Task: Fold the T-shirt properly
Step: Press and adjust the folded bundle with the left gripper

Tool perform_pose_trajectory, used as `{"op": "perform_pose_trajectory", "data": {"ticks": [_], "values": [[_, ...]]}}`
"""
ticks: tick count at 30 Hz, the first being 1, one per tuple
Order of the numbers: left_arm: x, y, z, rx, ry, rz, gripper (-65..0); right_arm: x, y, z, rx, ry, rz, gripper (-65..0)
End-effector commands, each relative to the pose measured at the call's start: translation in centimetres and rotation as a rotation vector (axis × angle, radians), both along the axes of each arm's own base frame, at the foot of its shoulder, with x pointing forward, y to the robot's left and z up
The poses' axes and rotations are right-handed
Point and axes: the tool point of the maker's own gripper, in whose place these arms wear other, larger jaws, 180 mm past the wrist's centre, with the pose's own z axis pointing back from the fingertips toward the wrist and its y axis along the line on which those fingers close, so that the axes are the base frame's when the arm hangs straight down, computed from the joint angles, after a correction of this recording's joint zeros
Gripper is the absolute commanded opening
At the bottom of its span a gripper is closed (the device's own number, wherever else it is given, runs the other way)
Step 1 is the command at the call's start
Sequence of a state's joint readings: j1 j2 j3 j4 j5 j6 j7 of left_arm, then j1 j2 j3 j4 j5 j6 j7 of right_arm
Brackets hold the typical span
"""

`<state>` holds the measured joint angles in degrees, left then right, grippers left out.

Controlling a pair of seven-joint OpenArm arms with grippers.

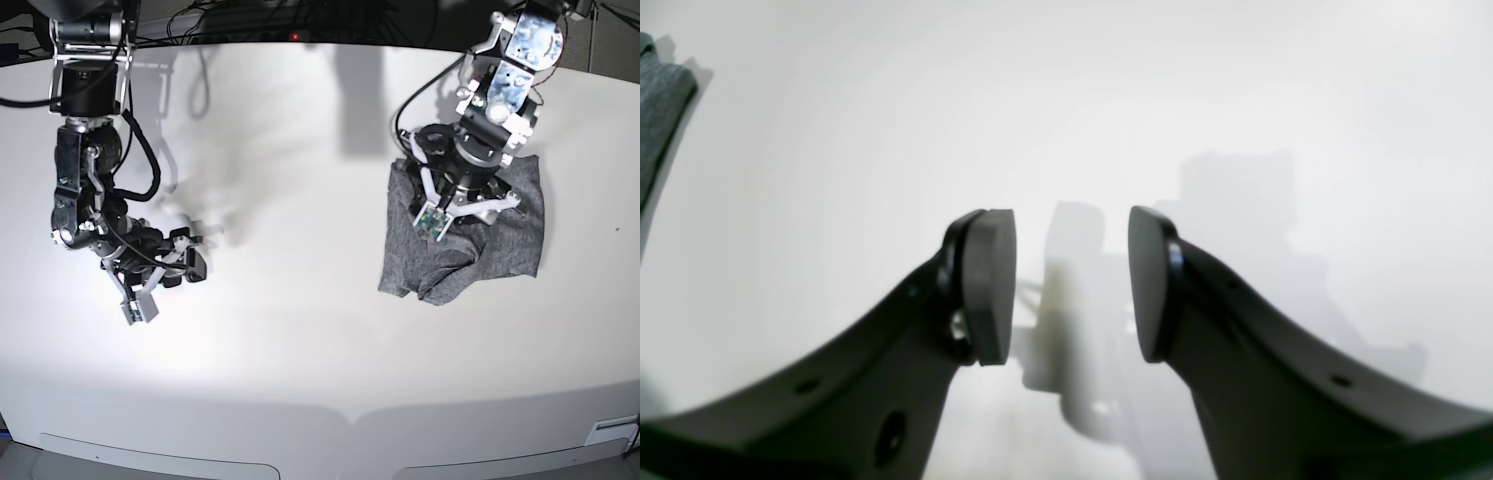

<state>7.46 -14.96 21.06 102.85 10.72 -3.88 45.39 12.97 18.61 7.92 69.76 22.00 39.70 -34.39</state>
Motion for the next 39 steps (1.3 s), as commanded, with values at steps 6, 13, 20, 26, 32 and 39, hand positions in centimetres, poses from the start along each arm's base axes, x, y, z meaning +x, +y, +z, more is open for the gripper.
{"op": "perform_pose_trajectory", "data": {"ticks": [6,13,20,26,32,39], "values": [[2.0,1.2,3.2,0.042,-0.127,0.058,-32.4,1.4,-0.2,2.2,0.013,-0.07,0.0,-39.0],[2.2,0.9,4.7,0.024,-0.151,0.059,-36.1,1.4,-0.2,2.2,0.013,-0.071,-0.001,-39.0],[1.5,0.6,4.0,-0.008,-0.103,0.065,-53.9,1.4,-0.2,2.2,0.013,-0.071,-0.001,-39.0],[1.5,0.5,4.0,-0.011,-0.101,0.065,-63.7,1.3,-0.2,2.1,0.012,-0.069,0.0,-39.0],[1.5,1.1,3.9,0.021,-0.101,0.073,-65.0,1.3,-0.2,2.1,0.013,-0.07,0.0,-39.0],[1.7,4.3,4.5,0.234,-0.132,0.116,-65.0,1.4,-0.2,2.2,0.013,-0.07,-0.001,-39.0]]}}
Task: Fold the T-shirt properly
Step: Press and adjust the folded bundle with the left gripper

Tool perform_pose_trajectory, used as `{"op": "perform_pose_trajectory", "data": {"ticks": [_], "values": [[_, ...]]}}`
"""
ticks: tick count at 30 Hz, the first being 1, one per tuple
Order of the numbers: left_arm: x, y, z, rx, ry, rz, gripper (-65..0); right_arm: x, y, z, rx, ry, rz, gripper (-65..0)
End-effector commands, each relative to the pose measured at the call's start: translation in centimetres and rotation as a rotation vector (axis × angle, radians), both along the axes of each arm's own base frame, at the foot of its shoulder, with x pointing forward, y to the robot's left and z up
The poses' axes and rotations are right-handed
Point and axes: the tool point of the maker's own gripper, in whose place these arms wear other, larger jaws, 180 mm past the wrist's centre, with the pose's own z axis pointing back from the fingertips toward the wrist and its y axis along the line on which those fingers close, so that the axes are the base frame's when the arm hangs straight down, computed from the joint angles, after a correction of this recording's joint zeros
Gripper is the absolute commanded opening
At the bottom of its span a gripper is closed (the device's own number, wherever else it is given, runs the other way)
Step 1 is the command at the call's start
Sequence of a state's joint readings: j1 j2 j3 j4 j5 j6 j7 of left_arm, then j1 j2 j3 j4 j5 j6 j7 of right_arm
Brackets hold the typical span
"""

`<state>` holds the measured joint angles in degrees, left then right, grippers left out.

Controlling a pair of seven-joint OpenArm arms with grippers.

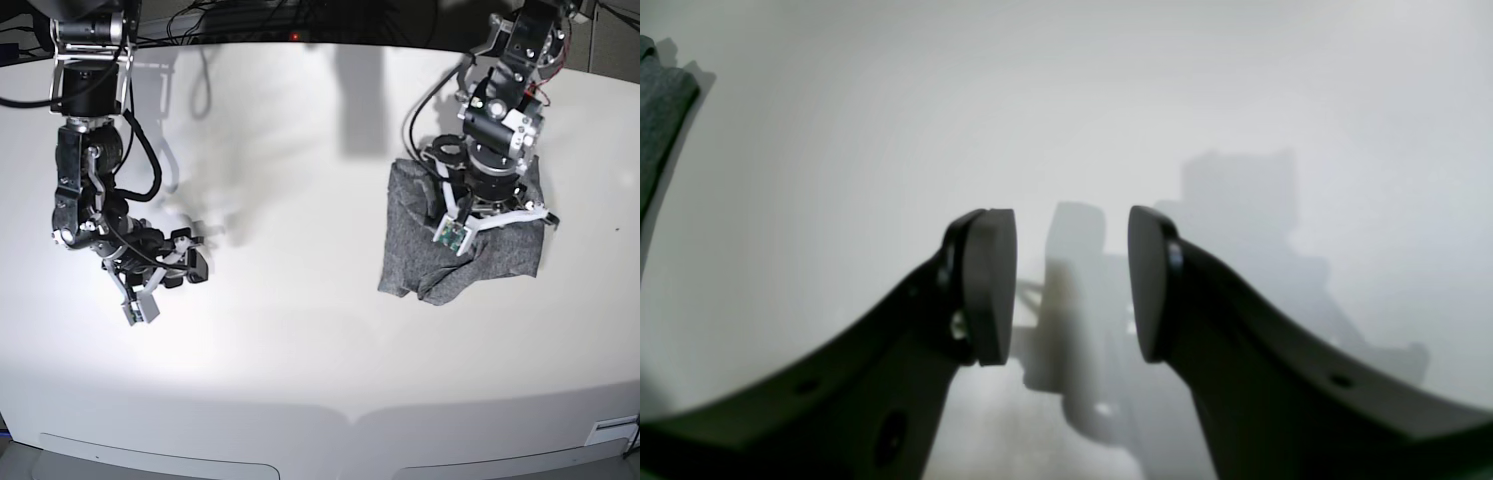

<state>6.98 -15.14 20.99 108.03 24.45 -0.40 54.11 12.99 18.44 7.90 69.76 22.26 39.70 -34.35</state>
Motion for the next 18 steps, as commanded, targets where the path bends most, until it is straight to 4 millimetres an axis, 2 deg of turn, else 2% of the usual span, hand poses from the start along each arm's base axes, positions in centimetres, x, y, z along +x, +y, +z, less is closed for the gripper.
{"op": "perform_pose_trajectory", "data": {"ticks": [1,5,10,14,16,18], "values": [[0.6,0.5,1.2,0.02,-0.041,0.006,-65.0,1.3,-0.4,2.1,0.005,-0.068,-0.001,-39.0],[0.4,2.3,1.0,0.075,-0.022,0.012,-65.0,1.3,-0.4,2.1,0.005,-0.067,-0.001,-39.0],[-0.1,6.9,1.6,0.231,-0.002,0.073,-65.0,1.3,-0.4,2.1,0.005,-0.068,-0.001,-39.0],[-0.9,10.0,1.8,0.29,0.029,0.146,-65.0,1.3,-0.3,2.1,0.01,-0.069,-0.001,-39.0],[-1.5,10.6,1.3,0.277,0.068,0.171,-65.0,1.3,-0.3,2.1,0.009,-0.069,-0.001,-39.0],[-1.9,10.4,0.6,0.242,0.103,0.172,-65.0,1.3,-0.3,2.1,0.01,-0.069,-0.001,-39.0]]}}
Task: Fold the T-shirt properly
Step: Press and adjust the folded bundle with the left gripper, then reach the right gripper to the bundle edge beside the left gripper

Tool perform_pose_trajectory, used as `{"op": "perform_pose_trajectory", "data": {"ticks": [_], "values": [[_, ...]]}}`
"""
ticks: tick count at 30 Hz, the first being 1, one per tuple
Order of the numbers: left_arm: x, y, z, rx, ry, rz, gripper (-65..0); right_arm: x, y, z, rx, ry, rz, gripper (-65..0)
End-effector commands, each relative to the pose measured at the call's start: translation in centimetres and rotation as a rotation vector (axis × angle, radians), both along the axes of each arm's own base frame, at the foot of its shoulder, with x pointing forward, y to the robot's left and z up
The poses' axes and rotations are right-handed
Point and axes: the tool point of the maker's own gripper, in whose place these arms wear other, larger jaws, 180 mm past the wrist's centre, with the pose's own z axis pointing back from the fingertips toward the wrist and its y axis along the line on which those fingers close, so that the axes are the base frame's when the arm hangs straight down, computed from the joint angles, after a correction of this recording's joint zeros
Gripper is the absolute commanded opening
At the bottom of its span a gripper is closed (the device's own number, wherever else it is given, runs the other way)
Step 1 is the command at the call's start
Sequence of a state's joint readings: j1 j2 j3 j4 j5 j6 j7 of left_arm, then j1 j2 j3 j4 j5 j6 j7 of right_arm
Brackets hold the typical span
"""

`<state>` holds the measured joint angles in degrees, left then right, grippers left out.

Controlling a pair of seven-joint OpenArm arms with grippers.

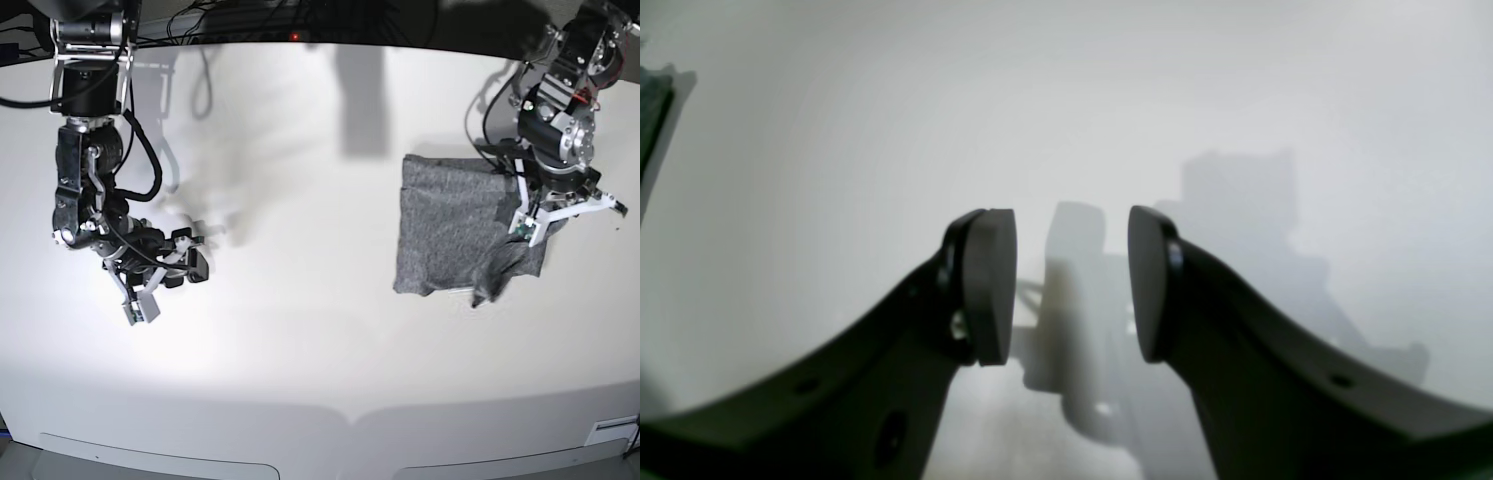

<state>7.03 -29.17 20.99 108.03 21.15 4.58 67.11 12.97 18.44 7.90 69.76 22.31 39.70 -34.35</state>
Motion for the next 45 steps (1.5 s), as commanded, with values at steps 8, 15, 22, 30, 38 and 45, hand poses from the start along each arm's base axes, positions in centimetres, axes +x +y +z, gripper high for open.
{"op": "perform_pose_trajectory", "data": {"ticks": [8,15,22,30,38,45], "values": [[0.2,-1.4,0.0,-0.079,-0.011,-0.006,-65.0,1.3,-0.3,2.1,0.008,-0.069,-0.001,-39.0],[0.3,-1.4,0.1,-0.077,-0.015,-0.008,-65.0,1.4,0.3,2.6,0.065,-0.074,-0.003,-39.0],[0.6,-0.7,0.8,-0.037,-0.05,0.006,-41.8,1.5,2.6,2.4,0.125,-0.074,0.006,-39.0],[1.4,-0.1,2.0,-0.054,-0.168,0.081,-41.3,2.8,10.7,3.9,0.205,-0.08,0.134,-39.0],[2.2,-5.3,1.2,-0.26,-0.209,0.045,-41.3,3.9,24.1,9.8,0.255,-0.149,0.411,-39.0],[1.3,-7.9,0.0,-0.356,-0.174,0.069,-41.3,1.8,32.5,10.8,0.169,-0.221,0.579,-39.0]]}}
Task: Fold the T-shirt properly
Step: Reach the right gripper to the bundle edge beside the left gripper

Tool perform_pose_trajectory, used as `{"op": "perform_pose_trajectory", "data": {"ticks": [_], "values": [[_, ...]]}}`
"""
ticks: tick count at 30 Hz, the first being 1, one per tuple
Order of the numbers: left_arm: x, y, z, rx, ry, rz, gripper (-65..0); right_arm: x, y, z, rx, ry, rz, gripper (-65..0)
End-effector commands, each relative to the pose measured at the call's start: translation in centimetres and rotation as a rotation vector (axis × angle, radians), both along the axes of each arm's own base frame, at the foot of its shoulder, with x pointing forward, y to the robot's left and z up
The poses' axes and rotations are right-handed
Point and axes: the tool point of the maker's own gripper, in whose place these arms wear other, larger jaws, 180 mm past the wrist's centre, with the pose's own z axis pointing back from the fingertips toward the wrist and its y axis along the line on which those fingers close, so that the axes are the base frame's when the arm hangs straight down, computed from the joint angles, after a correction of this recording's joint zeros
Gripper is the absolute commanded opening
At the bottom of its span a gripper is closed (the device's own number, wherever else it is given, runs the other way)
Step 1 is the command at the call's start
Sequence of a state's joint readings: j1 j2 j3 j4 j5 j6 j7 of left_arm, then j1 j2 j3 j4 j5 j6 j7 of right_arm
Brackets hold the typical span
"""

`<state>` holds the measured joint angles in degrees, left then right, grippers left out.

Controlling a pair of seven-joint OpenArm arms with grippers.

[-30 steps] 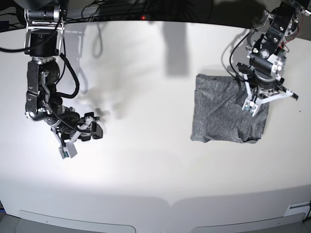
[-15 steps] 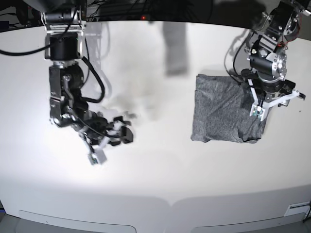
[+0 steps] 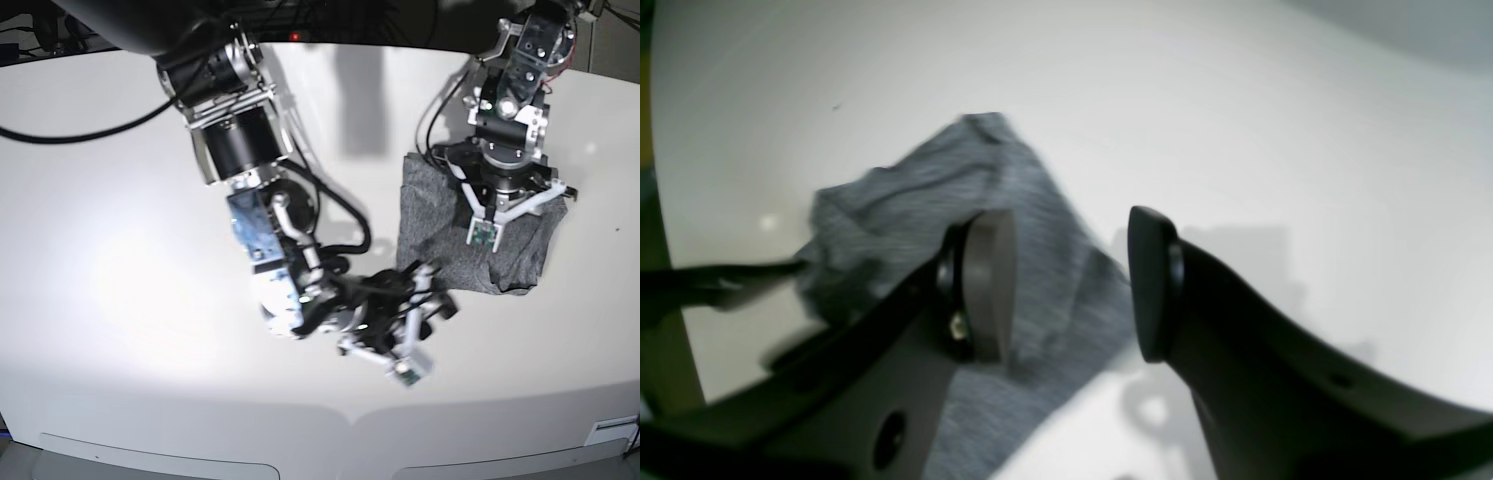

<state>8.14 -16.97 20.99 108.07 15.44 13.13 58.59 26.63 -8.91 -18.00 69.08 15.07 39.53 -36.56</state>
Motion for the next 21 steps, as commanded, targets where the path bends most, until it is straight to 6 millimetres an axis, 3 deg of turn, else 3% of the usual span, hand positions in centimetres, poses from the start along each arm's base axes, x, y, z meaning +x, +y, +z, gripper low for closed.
{"op": "perform_pose_trajectory", "data": {"ticks": [1,4,7,9,16,21], "values": [[0.1,0.2,0.6,0.004,-0.027,0.001,-41.3,1.5,0.2,1.7,0.022,-0.061,-0.03,-39.0],[-1.5,0.0,-0.6,-0.003,0.008,-0.004,-41.3,1.6,0.9,-1.3,-0.024,-0.059,-0.066,-39.0],[-2.7,-0.1,-1.2,0.001,0.021,-0.014,-41.3,1.6,0.4,-5.7,-0.107,-0.034,-0.093,-39.0],[-2.8,-0.3,-1.3,-0.003,0.015,-0.021,-41.3,1.4,0.0,-7.4,-0.124,-0.013,-0.103,-39.0],[-1.6,-0.2,-1.1,0.03,-0.061,-0.059,-41.3,-0.9,-1.4,-11.1,-0.272,0.117,-0.063,-39.0],[-2.2,2.2,-5.9,0.134,0.039,-0.058,-41.3,-3.9,-1.2,-12.2,-0.234,0.234,0.034,-39.0]]}}
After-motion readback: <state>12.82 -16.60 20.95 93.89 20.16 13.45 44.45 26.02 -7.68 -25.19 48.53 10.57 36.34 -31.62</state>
